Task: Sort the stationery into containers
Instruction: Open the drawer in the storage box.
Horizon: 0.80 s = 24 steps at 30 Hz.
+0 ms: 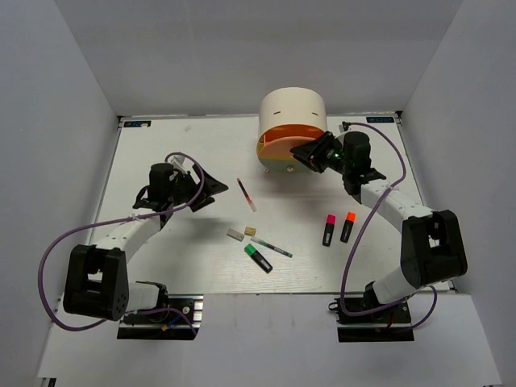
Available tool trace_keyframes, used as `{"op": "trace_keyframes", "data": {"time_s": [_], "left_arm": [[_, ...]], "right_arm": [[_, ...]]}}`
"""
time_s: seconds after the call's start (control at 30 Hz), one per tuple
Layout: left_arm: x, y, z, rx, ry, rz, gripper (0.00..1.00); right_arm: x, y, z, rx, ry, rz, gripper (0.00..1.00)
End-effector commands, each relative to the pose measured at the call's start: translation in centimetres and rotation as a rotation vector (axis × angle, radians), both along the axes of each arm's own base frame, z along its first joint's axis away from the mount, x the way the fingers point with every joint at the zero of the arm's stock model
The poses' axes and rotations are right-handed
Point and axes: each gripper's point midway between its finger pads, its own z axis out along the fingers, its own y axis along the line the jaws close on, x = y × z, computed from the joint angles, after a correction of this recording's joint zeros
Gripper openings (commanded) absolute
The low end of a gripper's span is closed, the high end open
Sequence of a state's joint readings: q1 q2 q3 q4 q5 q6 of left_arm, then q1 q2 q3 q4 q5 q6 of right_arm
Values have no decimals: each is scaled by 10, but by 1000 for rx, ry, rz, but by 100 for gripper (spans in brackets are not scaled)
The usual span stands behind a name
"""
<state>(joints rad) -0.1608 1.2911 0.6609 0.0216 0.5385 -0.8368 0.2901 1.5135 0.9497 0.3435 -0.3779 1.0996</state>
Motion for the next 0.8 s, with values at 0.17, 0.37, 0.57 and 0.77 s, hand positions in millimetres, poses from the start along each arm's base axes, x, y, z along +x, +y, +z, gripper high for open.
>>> {"op": "trace_keyframes", "data": {"time_s": [0.17, 0.37, 0.57, 0.77], "left_arm": [[11, -14, 6, 3, -18, -28, 90], [25, -25, 0, 41, 29, -28, 91], [46, -37, -18, 177, 149, 9, 88], [54, -51, -56, 369, 316, 17, 69]], "right_arm": [[-4, 1, 19, 24, -67, 22, 72], [-19, 1, 18, 10, -81, 63, 80], [-45, -5, 21, -86, -199, 144, 60], [-72, -19, 25, -248, -383, 202, 32]]}}
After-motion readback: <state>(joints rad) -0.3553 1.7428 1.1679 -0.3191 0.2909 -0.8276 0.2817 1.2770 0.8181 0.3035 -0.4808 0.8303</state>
